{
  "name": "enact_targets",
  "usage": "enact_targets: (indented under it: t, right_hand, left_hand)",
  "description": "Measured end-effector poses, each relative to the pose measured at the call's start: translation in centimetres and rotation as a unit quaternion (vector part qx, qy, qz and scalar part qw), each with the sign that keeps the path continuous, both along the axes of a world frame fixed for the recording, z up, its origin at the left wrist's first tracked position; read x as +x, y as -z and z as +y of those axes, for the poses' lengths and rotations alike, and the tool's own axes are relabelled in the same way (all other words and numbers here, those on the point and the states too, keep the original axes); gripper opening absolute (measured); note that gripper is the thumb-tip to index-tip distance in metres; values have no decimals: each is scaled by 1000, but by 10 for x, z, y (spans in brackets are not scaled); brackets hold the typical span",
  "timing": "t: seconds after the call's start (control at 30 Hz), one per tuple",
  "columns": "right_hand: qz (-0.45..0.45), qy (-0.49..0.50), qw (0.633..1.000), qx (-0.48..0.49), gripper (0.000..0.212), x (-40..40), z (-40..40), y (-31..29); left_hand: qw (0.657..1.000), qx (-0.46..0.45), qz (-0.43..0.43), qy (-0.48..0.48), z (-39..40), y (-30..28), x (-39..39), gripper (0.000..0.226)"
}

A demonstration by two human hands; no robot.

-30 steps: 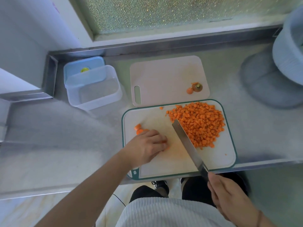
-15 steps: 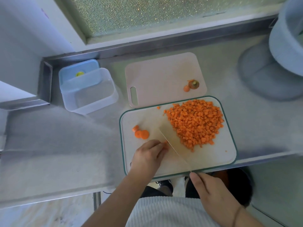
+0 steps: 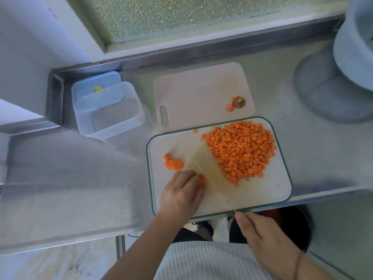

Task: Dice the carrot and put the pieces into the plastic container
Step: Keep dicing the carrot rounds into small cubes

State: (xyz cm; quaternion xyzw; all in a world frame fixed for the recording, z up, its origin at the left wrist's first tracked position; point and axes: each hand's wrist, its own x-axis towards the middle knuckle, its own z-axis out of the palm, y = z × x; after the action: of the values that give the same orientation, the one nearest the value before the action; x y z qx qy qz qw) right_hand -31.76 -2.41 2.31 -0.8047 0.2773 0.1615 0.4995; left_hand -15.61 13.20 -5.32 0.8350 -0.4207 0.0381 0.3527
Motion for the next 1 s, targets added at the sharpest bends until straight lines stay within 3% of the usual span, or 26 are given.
enact_targets:
  t: [0.1, 0.4, 0.57, 0.67, 0.77, 0.9, 1.0]
  right_hand:
    - [4, -19, 1000, -3, 86, -5, -1, 2]
    - [42, -43, 998, -32, 97, -8, -1, 2]
    - [-13, -24, 999, -23, 78, 18, 5, 12]
    - [-25, 1, 1000, -6, 81, 14, 5, 6]
    - [-6, -3, 1000, -4, 73, -3, 4, 3]
    - [16, 24, 998, -53, 83, -16, 6, -3]
    - [27, 37, 995, -85, 66, -20, 10, -8]
  left_hand:
    - [999, -16, -7, 52, -2, 4, 2, 8]
    - [997, -30, 1, 69, -1, 11, 6, 7]
    - [997, -29, -6, 72, 0, 11, 5, 10]
    - [997, -24, -19, 65, 5, 13, 3, 8]
    - [998, -28, -14, 56, 6, 15, 4, 7]
    - [998, -33, -4, 46, 4, 13, 5, 2]
    - [999, -32, 1, 42, 4, 12, 5, 6]
